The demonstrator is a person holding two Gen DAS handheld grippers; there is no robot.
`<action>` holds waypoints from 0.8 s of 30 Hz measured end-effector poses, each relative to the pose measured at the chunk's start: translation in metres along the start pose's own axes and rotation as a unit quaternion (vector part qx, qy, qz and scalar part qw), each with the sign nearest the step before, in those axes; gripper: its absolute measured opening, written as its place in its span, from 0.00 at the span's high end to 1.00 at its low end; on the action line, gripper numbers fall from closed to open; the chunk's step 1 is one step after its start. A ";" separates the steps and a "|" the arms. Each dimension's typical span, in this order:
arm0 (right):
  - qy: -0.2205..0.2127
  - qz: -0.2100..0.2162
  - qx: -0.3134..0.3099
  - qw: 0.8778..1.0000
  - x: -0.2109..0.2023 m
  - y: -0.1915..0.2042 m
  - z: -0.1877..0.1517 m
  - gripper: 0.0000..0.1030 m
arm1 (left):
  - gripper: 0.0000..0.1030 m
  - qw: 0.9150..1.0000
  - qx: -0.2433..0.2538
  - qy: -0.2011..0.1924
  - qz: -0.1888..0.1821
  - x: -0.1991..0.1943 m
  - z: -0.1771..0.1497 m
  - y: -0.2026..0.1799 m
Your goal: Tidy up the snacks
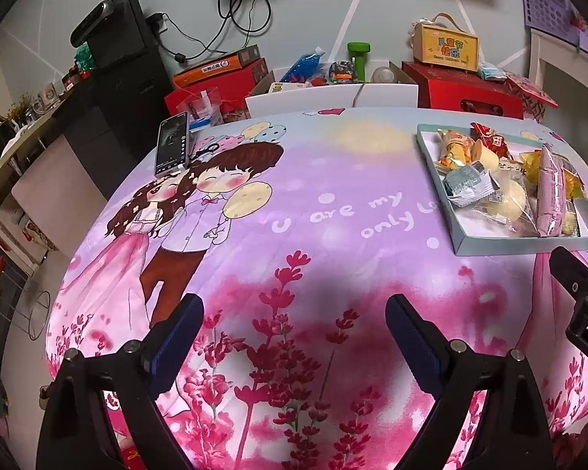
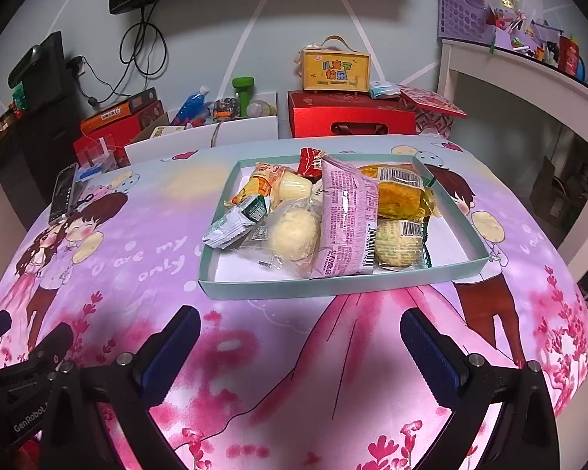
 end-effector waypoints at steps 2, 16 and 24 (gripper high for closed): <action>0.000 -0.001 0.003 1.000 0.000 -0.001 0.000 0.00 | 0.09 1.000 -0.001 0.000 -0.002 0.000 0.000 0.000; 0.002 -0.003 0.008 1.000 0.001 -0.002 -0.001 0.00 | 0.09 1.000 -0.014 0.005 -0.010 0.001 -0.001 0.002; 0.003 -0.003 0.010 1.000 0.001 -0.003 -0.002 0.00 | 0.09 1.000 -0.017 0.007 -0.008 0.002 -0.002 0.003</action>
Point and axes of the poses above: each gripper's, at about its wrist camera, not at the fingertips, and x roughly the way its jaws point, y to its left, z to its top, the point moved 8 cm from there along x, roughly the way its jaws point, and after that the axes turned 11 degrees about -y, right-handed, at the moved point
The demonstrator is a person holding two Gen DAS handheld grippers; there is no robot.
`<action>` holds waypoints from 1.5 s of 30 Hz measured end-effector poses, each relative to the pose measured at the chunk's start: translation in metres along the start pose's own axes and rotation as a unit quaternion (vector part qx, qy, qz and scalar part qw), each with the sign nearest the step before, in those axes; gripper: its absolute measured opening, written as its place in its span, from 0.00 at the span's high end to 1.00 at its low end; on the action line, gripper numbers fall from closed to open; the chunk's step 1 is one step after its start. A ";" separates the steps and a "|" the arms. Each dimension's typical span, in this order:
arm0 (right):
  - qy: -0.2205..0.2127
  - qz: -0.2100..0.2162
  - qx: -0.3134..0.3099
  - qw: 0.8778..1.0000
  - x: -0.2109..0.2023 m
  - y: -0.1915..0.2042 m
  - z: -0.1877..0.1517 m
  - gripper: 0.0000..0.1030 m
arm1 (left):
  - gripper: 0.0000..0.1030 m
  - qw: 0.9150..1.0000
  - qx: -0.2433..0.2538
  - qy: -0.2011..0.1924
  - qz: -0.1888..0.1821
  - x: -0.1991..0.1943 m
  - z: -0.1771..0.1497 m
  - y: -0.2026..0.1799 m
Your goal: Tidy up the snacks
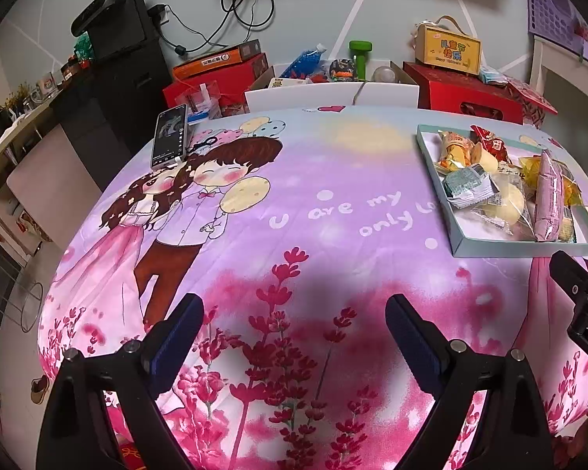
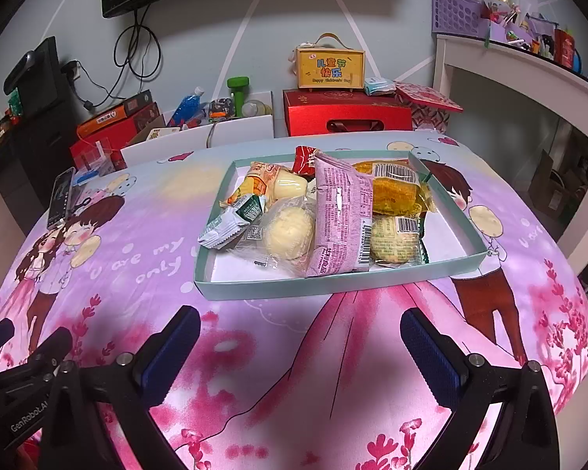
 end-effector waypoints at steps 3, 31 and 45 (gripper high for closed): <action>-0.001 -0.001 0.003 1.000 -0.001 -0.001 0.001 0.00 | 0.09 1.000 0.000 0.000 0.000 0.000 0.000 -0.001; 0.000 -0.003 0.014 1.000 -0.001 -0.004 0.000 0.00 | 0.09 1.000 -0.003 -0.003 0.008 -0.002 0.002 0.002; -0.004 -0.006 0.022 1.000 -0.003 -0.005 0.001 0.00 | 0.09 1.000 -0.002 -0.006 0.011 -0.003 0.002 0.001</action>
Point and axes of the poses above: each gripper's, at about its wrist camera, not at the fingertips, and x roughly the way its jaws point, y to its left, z to its top, the point moved 8 cm from there along x, roughly the way its jaws point, and after that the axes turned 11 degrees about -y, right-handed, at the moved point
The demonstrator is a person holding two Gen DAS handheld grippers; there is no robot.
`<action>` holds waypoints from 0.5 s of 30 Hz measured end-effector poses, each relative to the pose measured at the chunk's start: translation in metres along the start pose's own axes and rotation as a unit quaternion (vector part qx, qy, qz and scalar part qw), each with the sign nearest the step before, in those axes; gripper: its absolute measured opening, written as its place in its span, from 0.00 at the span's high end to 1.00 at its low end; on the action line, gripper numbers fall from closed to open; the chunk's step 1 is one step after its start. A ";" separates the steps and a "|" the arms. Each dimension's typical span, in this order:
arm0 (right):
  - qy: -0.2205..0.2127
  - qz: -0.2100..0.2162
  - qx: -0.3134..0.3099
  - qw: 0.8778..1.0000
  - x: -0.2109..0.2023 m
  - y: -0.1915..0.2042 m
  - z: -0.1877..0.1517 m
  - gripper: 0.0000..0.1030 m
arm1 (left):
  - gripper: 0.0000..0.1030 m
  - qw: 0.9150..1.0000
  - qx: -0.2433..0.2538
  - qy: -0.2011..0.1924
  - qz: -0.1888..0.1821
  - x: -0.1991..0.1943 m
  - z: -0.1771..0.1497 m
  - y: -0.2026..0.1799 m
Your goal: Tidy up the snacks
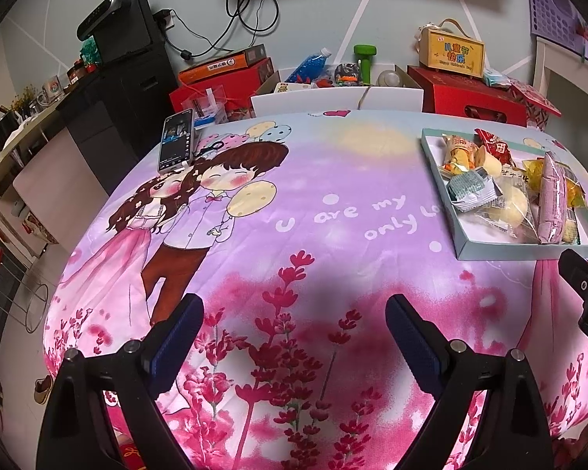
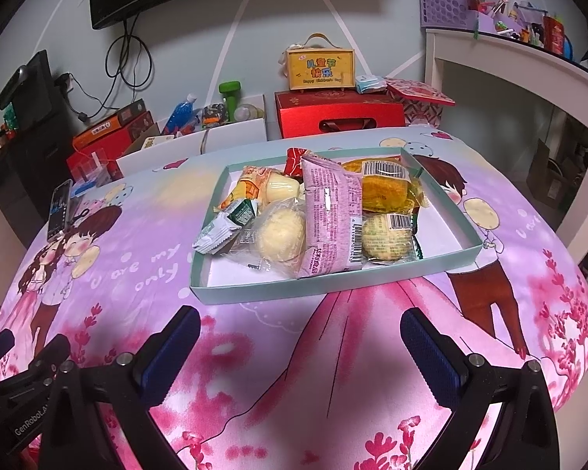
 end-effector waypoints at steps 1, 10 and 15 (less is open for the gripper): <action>-0.001 0.000 -0.001 1.000 0.000 0.000 0.000 0.00 | 0.09 1.000 0.000 0.000 0.000 0.000 0.000 0.000; 0.000 0.000 0.003 1.000 0.000 0.001 -0.001 0.00 | 0.09 1.000 0.000 -0.001 0.000 0.000 -0.001 0.000; -0.001 0.000 0.007 1.000 0.000 -0.001 -0.001 0.00 | 0.09 1.000 0.001 -0.002 0.001 -0.001 0.001 0.000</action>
Point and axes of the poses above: each gripper's, at about its wrist camera, not at the fingertips, and x roughly the way its jaws point, y to its left, z to its top, the point moved 8 cm from there along x, roughly the way its jaws point, and after that the axes turned 11 degrees about -y, right-handed, at the moved point
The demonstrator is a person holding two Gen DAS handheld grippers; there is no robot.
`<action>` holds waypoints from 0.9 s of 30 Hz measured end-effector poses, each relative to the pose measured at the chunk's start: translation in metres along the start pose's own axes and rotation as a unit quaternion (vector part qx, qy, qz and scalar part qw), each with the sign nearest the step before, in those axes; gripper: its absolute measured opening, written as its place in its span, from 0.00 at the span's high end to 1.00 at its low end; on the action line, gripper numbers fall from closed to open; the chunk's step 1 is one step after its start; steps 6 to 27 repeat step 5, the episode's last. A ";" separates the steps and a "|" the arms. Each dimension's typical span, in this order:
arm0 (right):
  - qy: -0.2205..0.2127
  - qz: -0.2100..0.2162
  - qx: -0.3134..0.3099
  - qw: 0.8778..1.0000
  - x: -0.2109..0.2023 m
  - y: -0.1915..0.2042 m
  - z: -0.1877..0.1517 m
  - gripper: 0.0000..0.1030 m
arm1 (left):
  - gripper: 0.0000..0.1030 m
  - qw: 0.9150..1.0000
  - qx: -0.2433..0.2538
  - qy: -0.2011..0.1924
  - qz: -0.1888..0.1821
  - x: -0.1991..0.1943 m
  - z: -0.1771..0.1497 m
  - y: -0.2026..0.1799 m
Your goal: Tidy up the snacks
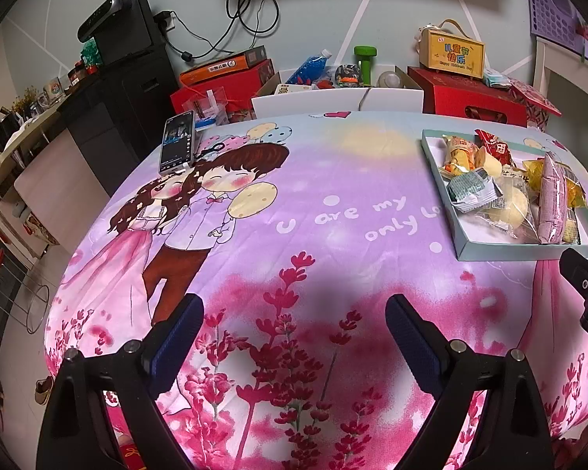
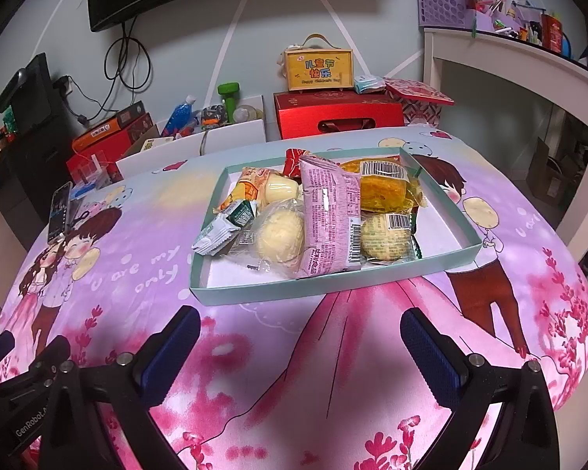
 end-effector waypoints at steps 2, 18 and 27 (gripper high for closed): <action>0.000 0.000 -0.001 1.000 0.000 0.000 0.000 0.00 | 0.09 1.000 0.002 -0.006 0.002 -0.002 0.002 0.000; -0.001 0.000 -0.004 1.000 0.000 0.000 0.000 0.00 | 0.09 1.000 0.009 -0.008 0.001 -0.003 0.003 -0.002; -0.001 0.000 -0.004 1.000 0.000 0.000 0.000 0.00 | 0.09 1.000 0.009 -0.008 0.001 -0.003 0.003 -0.002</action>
Point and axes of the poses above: each gripper's, at about its wrist camera, not at the fingertips, and x roughly the way its jaws point, y to its left, z to its top, the point moved 8 cm from there along x, roughly the way its jaws point, and after that the axes turned 11 degrees about -y, right-handed, at the moved point
